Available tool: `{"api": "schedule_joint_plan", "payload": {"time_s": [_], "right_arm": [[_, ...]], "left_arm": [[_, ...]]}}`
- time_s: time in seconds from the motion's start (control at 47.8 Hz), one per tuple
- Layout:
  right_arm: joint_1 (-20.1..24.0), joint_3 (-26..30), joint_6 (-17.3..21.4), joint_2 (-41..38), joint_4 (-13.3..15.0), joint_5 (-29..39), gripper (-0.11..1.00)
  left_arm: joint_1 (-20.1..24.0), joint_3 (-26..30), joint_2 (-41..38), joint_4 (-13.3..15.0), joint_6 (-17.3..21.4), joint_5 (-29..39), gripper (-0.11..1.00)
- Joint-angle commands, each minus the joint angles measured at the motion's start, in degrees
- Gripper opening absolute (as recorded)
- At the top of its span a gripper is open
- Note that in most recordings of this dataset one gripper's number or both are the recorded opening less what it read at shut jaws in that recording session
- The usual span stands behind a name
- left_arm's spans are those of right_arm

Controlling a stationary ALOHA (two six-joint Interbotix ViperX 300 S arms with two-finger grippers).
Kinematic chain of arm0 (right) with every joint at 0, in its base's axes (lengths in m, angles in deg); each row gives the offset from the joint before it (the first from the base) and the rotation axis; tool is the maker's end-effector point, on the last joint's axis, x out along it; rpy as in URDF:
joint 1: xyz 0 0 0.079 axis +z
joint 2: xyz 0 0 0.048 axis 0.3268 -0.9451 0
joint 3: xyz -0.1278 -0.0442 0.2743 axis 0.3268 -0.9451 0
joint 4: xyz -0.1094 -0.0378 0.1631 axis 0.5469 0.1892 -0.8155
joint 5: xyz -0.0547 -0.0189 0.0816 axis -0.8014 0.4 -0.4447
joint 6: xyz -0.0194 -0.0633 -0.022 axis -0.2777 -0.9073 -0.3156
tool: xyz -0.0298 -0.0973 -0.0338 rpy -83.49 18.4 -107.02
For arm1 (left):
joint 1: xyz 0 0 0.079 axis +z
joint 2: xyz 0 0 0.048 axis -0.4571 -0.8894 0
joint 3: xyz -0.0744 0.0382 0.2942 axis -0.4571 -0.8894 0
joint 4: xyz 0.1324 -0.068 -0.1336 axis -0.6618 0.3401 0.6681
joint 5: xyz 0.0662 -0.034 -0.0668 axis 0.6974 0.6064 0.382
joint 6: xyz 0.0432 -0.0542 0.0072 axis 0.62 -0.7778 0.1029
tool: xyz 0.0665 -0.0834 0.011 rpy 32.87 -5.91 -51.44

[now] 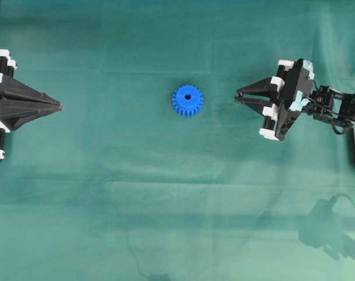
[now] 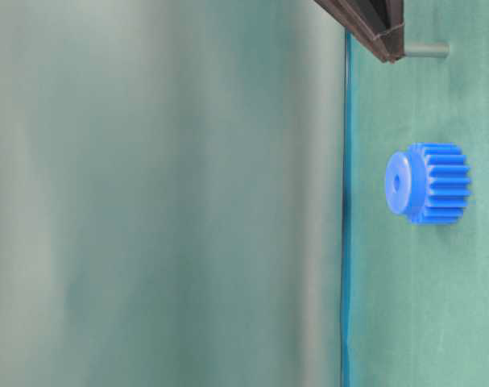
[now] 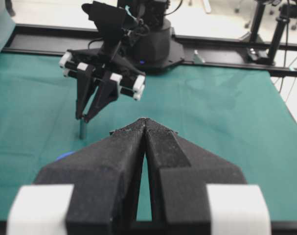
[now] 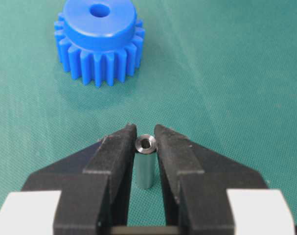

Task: Insert the shaft placed at a random location into the center hole of the small gear at another random location.
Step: 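Lift the held shaft with the right gripper and move it left, then position the shaft above the blue gear's center hole with the right gripper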

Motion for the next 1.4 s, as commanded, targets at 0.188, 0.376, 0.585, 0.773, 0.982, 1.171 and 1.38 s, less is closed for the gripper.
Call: {"api": "schedule_joint_plan", "payload": {"time_s": [0.188,0.376,0.585,0.773,0.982,1.171,1.38], "right_arm": [[0.18,0.62,0.09,3.96,-0.70,1.76,0.15],[0.09,2.20,-1.41,12.39,-0.53,11.95,0.15],[0.09,3.60,-2.64,19.25,-0.53,19.78,0.15],[0.09,4.04,-2.64,20.30,-0.53,20.57,0.15],[0.09,5.71,-2.64,18.90,-0.53,20.57,0.15],[0.44,10.28,-2.64,15.47,-0.53,20.57,0.15],[1.41,17.58,-2.64,9.49,-0.09,21.97,0.15]], "left_arm": [[0.09,0.53,-0.26,0.18,-0.18,-0.09,0.00],[0.09,0.53,-0.26,0.18,-0.18,-0.09,0.00],[0.09,0.44,-0.26,0.18,-0.18,0.18,0.00],[0.00,0.35,-0.53,0.18,-0.18,0.18,0.00],[0.00,0.26,-0.62,0.18,-0.18,0.18,0.00],[0.00,0.09,-0.62,0.18,-0.18,0.18,0.00],[0.09,0.09,-0.53,0.18,-0.18,0.18,0.00]]}}
